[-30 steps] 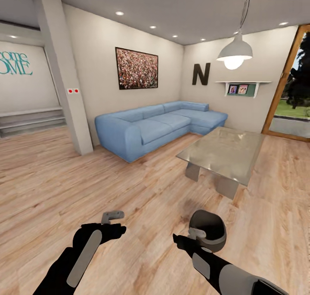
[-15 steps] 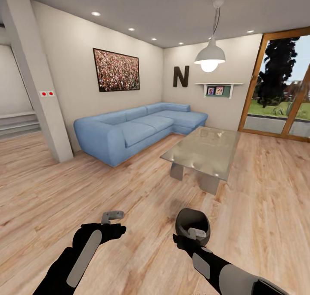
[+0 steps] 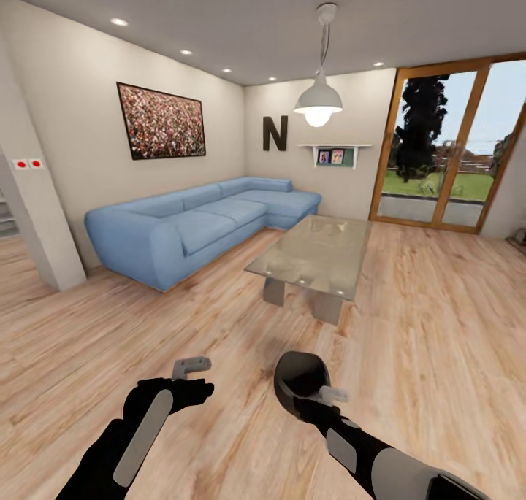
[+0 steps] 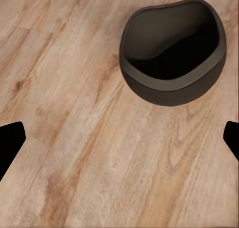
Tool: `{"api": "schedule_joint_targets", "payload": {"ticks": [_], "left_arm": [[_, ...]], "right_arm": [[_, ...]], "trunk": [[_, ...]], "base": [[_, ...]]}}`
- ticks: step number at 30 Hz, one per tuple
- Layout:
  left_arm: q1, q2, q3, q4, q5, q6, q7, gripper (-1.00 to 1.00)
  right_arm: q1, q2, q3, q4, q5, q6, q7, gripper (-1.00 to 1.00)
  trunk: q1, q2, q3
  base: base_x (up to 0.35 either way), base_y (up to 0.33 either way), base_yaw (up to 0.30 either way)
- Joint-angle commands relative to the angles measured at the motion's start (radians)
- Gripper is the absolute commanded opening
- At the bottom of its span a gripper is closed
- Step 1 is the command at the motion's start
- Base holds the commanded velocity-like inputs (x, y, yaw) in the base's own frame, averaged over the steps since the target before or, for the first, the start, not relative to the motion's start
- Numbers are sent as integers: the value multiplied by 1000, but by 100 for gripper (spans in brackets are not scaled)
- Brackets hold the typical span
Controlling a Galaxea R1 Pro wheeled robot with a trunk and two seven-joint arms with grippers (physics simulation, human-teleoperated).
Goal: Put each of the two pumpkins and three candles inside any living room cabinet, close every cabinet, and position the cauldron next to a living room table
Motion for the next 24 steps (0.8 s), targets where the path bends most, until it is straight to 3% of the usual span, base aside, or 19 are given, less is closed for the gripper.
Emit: {"api": "schedule_joint_targets", "payload": {"ticks": [1,10,18,24], "left_arm": [[-1,1,-2,-1,11,1,10,100],[0,0,-2,-1,12,1,10,100],[0,0,-2,-1,12,1,11,100],[0,0,-2,-1,10,1,10,100]], "right_arm": [[-1,0,8,1,-11,-4,0,100],[-1,0,8,1,-11,-4,0,100],[-1,0,7,1,-11,-4,3,100],[-1,-36,7,-3,-25,0,38,100]], "trunk": [[0,-1,0],[0,-1,8],[0,-1,14],[0,-1,16]], "base": [[0,0,-268],[13,10,-268],[212,147,-266],[259,175,-85]]}}
